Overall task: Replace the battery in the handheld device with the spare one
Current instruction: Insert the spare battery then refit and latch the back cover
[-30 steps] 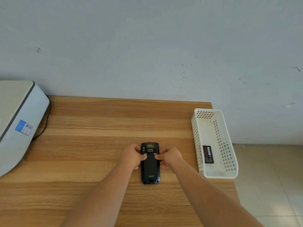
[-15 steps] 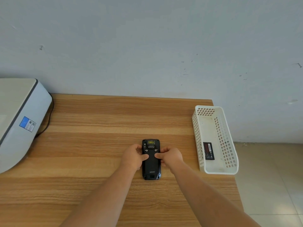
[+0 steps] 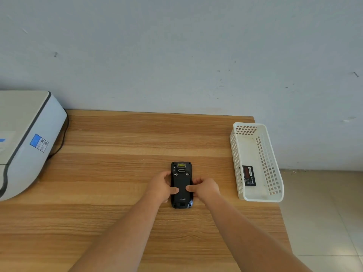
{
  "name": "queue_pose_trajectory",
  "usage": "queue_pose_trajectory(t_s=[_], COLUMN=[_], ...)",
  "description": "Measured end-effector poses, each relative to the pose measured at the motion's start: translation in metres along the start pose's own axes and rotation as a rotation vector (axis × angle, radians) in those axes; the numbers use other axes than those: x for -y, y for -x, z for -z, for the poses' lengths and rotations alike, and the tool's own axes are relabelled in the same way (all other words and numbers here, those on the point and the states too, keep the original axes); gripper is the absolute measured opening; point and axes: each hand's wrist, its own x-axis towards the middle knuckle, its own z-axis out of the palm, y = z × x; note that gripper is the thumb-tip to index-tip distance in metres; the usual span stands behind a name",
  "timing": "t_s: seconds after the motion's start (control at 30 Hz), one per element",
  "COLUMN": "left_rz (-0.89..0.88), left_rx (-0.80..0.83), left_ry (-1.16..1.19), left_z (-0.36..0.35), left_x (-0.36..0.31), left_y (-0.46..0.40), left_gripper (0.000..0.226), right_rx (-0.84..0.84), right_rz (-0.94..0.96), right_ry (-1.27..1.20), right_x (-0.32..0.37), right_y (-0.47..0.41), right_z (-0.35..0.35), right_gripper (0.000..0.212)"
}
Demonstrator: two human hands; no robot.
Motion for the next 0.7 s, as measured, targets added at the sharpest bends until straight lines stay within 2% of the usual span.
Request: queue_pose_trajectory(t_s=[0.13, 0.3, 0.47, 0.6, 0.7], left_rz=[-0.030, 0.012, -0.048, 0.019, 0.066], left_rx=[-0.016, 0.041, -0.016, 0.010, 0.029], left_ry=[-0.023, 0.061, 0.006, 0.017, 0.072], left_z=[0.001, -0.005, -0.012, -0.009, -0.003], left_x=[-0.001, 0.013, 0.020, 0.013, 0.008], left_y=[0.007, 0.021, 0.023, 0.022, 0.013], left_gripper=[0.070, 0.078, 0.076, 0.075, 0.062], right_rx=[0.012, 0.070, 0.101, 0.130, 0.130], right_rz=[0.008, 0.002, 0.003, -0.025, -0.045], right_ry=[0.010, 0.030, 0.087, 0.078, -0.010], right_x=[-0.001, -0.009, -0.015, -0.012, -0.006], right_y=[0.007, 0.015, 0.015, 0.014, 0.009], right_z=[0.001, 0.006, 0.004, 0.006, 0.011], right_gripper=[0.023, 0.033, 0.041, 0.041, 0.040])
